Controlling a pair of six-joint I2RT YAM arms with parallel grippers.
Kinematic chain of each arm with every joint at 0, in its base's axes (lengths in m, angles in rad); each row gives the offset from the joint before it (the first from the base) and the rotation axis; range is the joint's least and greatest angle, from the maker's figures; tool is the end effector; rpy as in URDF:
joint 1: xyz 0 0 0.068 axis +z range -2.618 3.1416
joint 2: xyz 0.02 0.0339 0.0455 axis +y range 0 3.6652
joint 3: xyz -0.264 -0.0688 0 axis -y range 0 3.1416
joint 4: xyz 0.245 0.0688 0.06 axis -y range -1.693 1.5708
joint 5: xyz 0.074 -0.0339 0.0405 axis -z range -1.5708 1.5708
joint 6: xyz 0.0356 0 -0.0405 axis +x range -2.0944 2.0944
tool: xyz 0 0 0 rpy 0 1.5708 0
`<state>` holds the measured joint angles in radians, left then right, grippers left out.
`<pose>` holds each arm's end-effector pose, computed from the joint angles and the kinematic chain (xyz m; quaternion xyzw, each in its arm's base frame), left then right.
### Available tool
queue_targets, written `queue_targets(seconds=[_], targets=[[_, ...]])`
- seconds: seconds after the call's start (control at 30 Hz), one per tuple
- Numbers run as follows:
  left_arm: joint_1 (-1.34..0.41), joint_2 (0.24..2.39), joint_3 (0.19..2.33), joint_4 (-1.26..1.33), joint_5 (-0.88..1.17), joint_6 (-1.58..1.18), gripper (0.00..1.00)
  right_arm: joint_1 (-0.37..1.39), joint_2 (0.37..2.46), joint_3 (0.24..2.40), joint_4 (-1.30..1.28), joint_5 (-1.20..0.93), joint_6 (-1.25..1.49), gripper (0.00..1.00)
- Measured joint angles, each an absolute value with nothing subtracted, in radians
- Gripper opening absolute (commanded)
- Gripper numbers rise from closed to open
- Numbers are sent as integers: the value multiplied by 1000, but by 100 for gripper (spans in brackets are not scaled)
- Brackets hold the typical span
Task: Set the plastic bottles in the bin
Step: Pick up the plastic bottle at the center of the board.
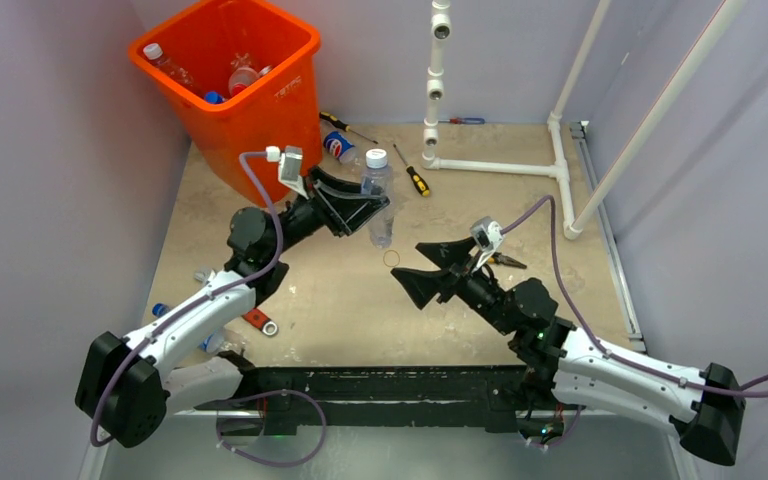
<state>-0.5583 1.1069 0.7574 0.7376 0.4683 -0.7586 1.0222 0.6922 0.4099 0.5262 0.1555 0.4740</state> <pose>0.2040 -0.1463 0.3621 0.1374 0.5588 -0.5964 0.5596 0.0958 0.1462 0.2977 -0.1073 0.6076 0.4993 0.6083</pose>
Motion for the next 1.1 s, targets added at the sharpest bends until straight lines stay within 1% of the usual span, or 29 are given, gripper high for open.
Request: queue_targets(seconds=[0.13,0.23,0.47,0.57,0.67,0.7,0.77,0.83,0.87,0.9,0.97,1.03,1.1], targets=[[-559,1145,687,1007,510,-948,0,1022,756,429,627,153,450,99],[-559,1179,674,1147,535,-1053,0,1022,809,463,689,142,427,99],[-560,1189,674,1271,570,-1132,0,1022,927,576,733,147,385,99],[-567,1189,674,1273,575,-1134,0,1022,984,628,724,160,372,96],[-572,1189,674,1263,575,-1132,0,1025,1018,657,716,165,360,88],[-574,1189,674,1258,575,-1130,0,1026,1026,664,715,164,356,84],[-580,1188,674,1243,574,-1116,0,1028,1035,671,714,158,347,72],[-585,1187,674,1226,571,-1102,0,1028,1040,673,716,144,339,57],[-587,1187,674,1218,571,-1096,2,1029,1041,673,718,135,333,52],[-590,1187,674,1208,568,-1087,15,1029,1041,673,717,132,327,46],[-591,1184,675,1191,562,-1079,48,1028,1040,673,711,131,319,39],[-591,1177,676,1170,561,-1064,83,1028,1038,673,708,124,311,35],[-599,1160,680,1114,562,-1037,88,1028,1032,673,700,114,300,34]])
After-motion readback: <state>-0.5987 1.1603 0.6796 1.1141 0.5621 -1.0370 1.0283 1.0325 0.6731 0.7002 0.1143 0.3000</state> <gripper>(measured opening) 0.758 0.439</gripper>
